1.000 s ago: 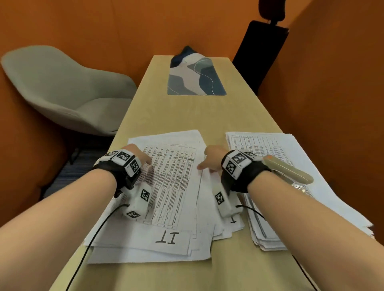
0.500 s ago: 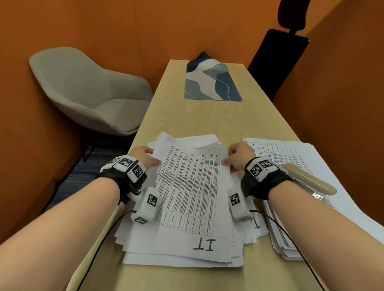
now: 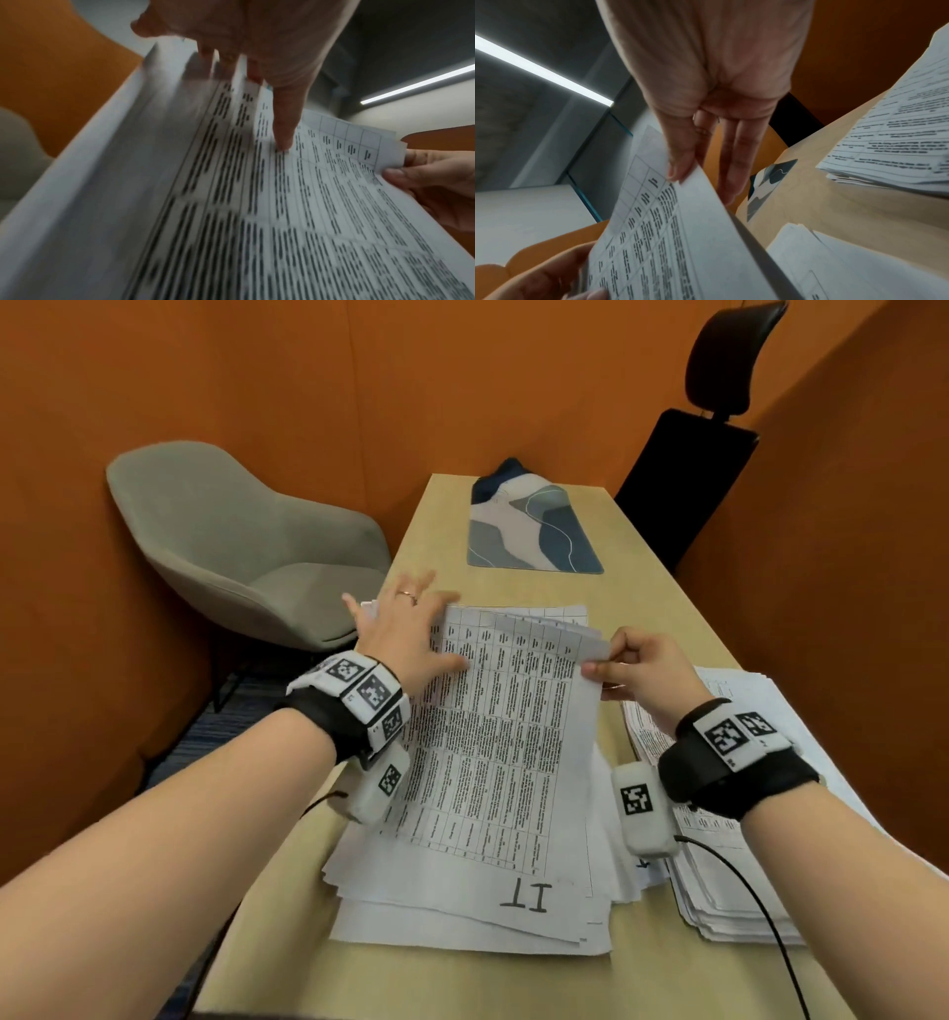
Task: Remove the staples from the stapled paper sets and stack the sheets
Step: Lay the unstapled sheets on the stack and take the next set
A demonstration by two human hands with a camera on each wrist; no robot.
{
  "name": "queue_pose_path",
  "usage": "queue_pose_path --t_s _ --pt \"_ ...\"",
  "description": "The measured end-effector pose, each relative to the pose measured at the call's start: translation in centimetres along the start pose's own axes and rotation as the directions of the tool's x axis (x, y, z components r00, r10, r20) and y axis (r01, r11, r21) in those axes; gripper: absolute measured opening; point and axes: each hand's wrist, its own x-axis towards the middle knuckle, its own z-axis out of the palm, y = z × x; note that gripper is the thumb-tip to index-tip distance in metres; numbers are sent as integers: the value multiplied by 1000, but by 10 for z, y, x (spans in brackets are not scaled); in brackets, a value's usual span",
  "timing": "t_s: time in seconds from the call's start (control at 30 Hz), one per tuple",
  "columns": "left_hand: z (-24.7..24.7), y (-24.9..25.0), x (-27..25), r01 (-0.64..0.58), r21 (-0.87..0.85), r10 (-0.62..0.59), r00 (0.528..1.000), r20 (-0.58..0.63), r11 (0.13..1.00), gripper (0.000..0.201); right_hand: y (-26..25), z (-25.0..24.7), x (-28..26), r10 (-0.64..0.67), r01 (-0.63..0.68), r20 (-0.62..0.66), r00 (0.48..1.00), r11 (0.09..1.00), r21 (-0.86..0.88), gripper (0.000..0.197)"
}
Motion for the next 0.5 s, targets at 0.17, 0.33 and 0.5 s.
queue_pose_path --t_s 0.17,0.33,0.5 --pt "-21 13 -5 -46 -292 76 993 93 955 16 -10 3 -10 -38 39 -31 999 998 39 28" --pt "-25 14 -14 7 -490 44 995 92 872 8 -8 3 -18 -29 19 -119 993 997 -77 34" --pt "-32 16 -13 78 -632 -73 997 34 771 7 -16 -11 -27 223 -177 82 971 910 -376 30"
